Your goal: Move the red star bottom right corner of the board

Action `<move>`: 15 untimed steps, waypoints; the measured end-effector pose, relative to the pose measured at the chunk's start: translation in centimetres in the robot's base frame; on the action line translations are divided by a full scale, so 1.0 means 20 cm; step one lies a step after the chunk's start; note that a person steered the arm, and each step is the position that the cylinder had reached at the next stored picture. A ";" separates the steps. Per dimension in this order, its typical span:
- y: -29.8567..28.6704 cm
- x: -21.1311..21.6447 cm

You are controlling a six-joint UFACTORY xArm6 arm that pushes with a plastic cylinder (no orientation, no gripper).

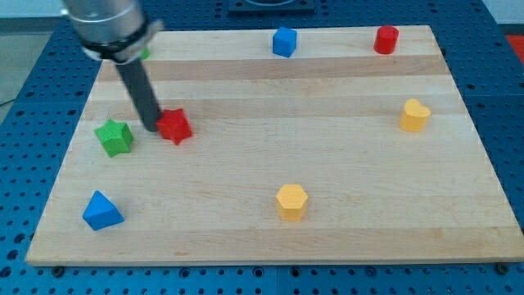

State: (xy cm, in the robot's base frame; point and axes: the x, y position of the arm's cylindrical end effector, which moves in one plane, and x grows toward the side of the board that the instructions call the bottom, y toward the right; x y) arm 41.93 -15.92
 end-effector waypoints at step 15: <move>1.56 0.55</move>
State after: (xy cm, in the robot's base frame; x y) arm 52.88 15.30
